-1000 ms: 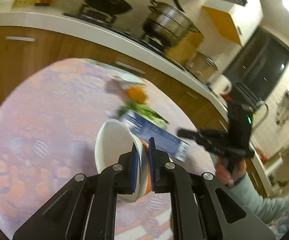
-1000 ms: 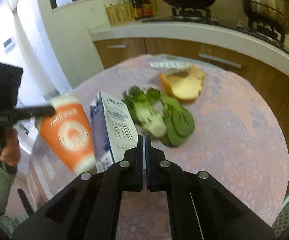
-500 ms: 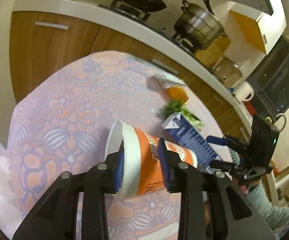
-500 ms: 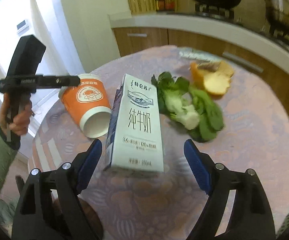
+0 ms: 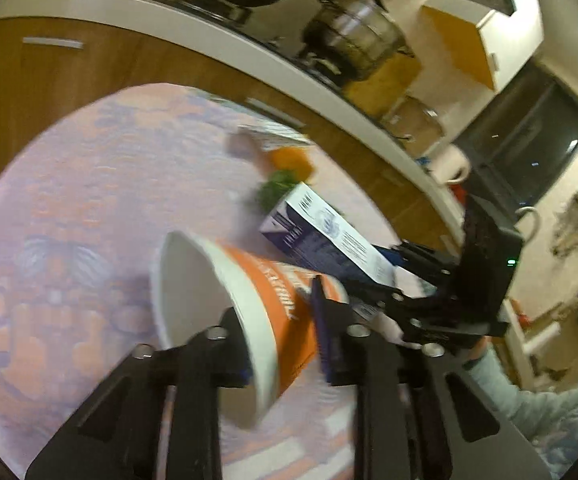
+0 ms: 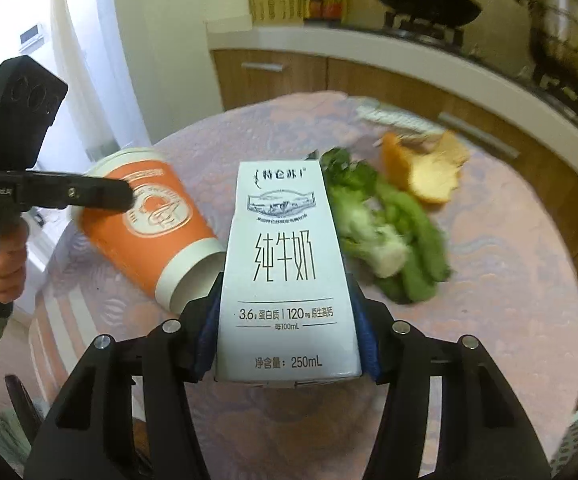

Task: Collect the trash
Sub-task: 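Carry the cup and milk carton over the blue basket and open both grippers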

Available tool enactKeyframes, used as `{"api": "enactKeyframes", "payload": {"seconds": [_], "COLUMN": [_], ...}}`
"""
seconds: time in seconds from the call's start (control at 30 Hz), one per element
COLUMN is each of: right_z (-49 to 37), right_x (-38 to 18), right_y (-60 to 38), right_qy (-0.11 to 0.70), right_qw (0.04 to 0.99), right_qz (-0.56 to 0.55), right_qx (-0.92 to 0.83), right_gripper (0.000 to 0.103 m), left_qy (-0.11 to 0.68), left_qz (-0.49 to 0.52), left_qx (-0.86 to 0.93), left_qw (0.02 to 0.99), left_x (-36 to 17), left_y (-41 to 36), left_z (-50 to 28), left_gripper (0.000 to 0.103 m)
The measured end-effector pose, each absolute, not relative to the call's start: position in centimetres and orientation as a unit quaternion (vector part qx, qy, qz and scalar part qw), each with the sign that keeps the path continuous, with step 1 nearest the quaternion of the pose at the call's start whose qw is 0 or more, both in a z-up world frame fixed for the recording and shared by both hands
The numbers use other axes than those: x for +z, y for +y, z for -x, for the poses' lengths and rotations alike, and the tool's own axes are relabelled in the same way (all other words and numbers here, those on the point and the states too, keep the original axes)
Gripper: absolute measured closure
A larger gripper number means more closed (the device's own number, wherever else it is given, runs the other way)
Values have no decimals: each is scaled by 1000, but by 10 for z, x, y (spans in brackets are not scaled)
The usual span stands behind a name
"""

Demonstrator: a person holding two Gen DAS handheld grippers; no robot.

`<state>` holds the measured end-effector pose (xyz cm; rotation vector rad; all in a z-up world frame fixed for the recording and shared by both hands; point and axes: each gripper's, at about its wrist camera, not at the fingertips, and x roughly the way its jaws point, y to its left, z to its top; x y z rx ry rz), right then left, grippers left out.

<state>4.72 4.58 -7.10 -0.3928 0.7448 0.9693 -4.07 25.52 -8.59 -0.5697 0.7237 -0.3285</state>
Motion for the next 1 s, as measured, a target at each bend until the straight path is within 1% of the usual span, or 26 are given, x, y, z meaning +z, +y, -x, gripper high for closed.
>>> {"api": "enactKeyframes", "payload": {"seconds": [0.2,0.33,0.5,0.67,0.9,1.0], "right_z": [-48,-47,-47,-58,-68,-74], "right_x": [-53,-35,-18,-16,-22,-28], "right_y": [21,-2,-35,-81,-142,-174], "right_qy": [315,287,262,263,274,284], "right_qw": [823,838,870,893,916,925], "right_qz": [175,157,138,110,82,68], "right_qx": [439,436,394,348,281,242], "right_gripper": [50,50,50,50,50,50], "left_qy": [343,317,305,320,349,364], "left_qz": [265,246,201,150,76,19], "left_qx": [-177,-189,-203,-227,-254,-250], "left_qw": [884,896,909,907,899,897], "left_x": [-77,-57,-24,-7,0,2], "left_y": [236,224,194,150,83,51], "left_z": [38,39,24,-9,-55,-72], "left_gripper": [99,99,99,99,99,99]}}
